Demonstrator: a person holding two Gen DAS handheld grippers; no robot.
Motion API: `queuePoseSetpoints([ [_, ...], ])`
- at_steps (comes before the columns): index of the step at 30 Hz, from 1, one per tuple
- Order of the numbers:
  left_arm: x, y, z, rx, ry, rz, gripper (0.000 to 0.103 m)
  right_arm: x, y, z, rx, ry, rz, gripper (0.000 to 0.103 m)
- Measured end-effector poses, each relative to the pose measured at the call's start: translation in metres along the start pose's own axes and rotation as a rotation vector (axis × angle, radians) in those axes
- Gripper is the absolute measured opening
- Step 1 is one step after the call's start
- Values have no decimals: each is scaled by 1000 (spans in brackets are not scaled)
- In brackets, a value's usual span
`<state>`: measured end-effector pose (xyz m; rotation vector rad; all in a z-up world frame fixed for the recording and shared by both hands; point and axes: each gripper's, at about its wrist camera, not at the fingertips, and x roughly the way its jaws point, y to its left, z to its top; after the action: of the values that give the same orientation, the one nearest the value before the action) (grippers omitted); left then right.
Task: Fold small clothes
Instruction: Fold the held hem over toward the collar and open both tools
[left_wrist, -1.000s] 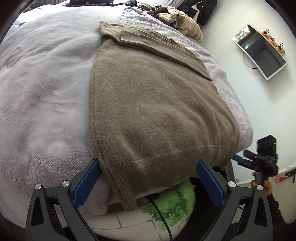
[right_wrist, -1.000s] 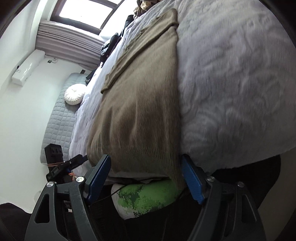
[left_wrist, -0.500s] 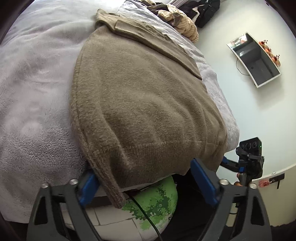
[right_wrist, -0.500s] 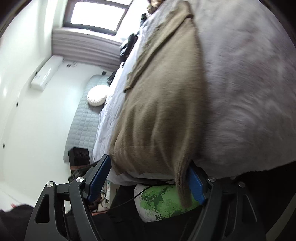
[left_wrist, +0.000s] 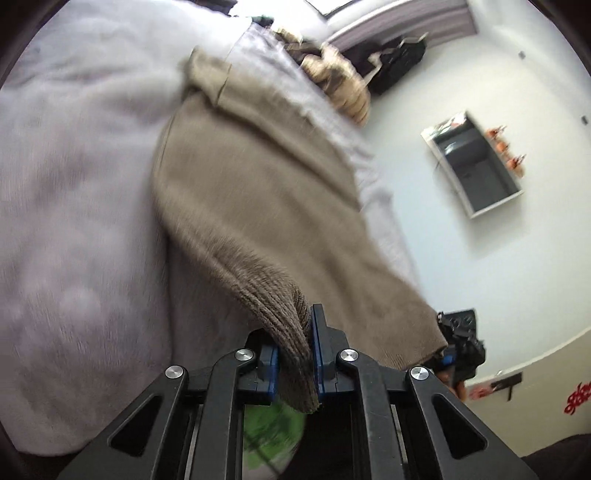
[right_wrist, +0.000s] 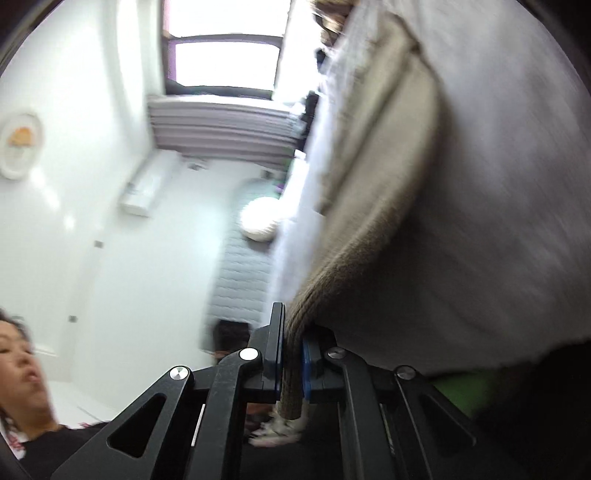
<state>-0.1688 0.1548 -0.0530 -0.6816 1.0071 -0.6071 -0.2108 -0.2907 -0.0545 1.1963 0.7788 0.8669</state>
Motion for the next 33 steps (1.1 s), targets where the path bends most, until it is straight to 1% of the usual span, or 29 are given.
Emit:
queuePoseSetpoints([
  [3,-13,-13,30,28,-80,-19,15,9,15,21,-10,-28,70,8],
  [7,-20,-25,71,60,-150,-26,15,29,35,56,-38,-44,132,8],
  [9,-21,-30,99,76,-179,-29,15,40,44,80,-55,-54,157,8],
  [14,-8,-40,162,115,-216,-12,15,66,61,144,-95,-69,165,8],
  [18,19,-44,222,144,-228,28,15,90,55,205,-92,-81,145,8],
  [19,32,-42,246,151,-233,48,15,94,51,220,-88,-85,131,8],
  [21,50,-37,273,149,-229,69,15,106,35,251,-60,-101,97,8],
  [22,67,-30,292,139,-219,90,15,111,23,264,-38,-112,75,8],
  [24,90,-20,312,127,-199,120,15,120,-5,286,13,-134,26,8],
  [26,122,-3,330,125,-165,179,15,130,-35,302,65,-148,-41,8],
  [28,155,14,339,131,-119,245,15,140,-66,313,114,-144,-126,8],
  [30,177,29,340,128,-84,289,15,147,-96,318,165,-144,-186,8],
  [31,189,38,341,129,-66,316,15,148,-107,319,191,-152,-198,8],
  [33,200,49,344,125,-54,353,15,145,-122,320,230,-178,-203,8],
])
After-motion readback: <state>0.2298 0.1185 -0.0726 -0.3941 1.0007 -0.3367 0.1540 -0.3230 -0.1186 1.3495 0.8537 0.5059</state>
